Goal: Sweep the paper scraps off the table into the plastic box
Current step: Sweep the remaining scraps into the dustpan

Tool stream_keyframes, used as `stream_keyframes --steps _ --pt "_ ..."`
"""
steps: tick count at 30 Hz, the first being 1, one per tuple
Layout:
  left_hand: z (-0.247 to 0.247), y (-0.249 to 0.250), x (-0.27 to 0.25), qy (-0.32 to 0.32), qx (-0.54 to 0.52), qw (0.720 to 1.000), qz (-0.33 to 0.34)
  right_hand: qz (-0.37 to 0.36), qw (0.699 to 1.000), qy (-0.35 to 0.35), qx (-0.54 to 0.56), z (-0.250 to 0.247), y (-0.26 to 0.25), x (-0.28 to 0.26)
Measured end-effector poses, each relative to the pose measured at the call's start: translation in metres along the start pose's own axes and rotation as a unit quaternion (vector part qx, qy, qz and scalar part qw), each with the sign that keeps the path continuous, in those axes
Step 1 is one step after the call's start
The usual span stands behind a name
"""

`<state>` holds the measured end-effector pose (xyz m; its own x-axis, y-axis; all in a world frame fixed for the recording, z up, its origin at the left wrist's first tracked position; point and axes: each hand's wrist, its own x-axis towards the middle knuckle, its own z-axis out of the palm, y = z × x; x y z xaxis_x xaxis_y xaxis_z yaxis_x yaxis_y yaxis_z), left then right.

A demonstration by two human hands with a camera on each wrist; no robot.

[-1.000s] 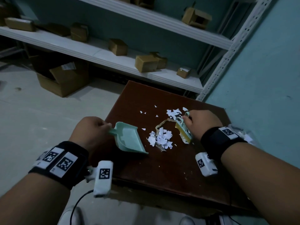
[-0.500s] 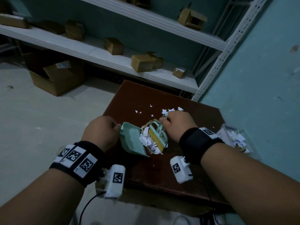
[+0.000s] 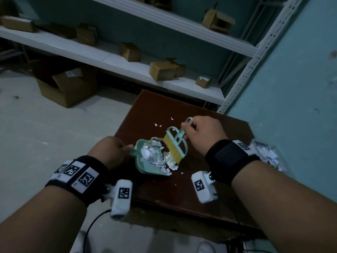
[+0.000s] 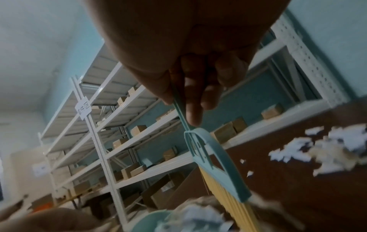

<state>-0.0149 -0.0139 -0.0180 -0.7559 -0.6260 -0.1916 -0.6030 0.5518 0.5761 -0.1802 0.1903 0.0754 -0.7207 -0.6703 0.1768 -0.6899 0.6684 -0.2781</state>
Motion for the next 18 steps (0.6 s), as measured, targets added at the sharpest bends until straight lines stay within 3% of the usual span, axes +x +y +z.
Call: stream_keyframes --steps 6,10,18 --pt "-0.010 -0.012 0.001 0.021 -0.011 0.999 -0.024 0.037 0.983 -0.043 -0.176 -0.003 0.024 0.005" --pt "-0.005 -0.015 -0.002 0.019 -0.006 0.999 -0.031 0.058 0.984 -0.077 -0.151 0.017 0.023 0.002" --pt "0.002 -0.016 0.004 0.006 -0.019 0.999 -0.049 0.044 0.996 -0.051 -0.065 0.037 -0.014 0.001"
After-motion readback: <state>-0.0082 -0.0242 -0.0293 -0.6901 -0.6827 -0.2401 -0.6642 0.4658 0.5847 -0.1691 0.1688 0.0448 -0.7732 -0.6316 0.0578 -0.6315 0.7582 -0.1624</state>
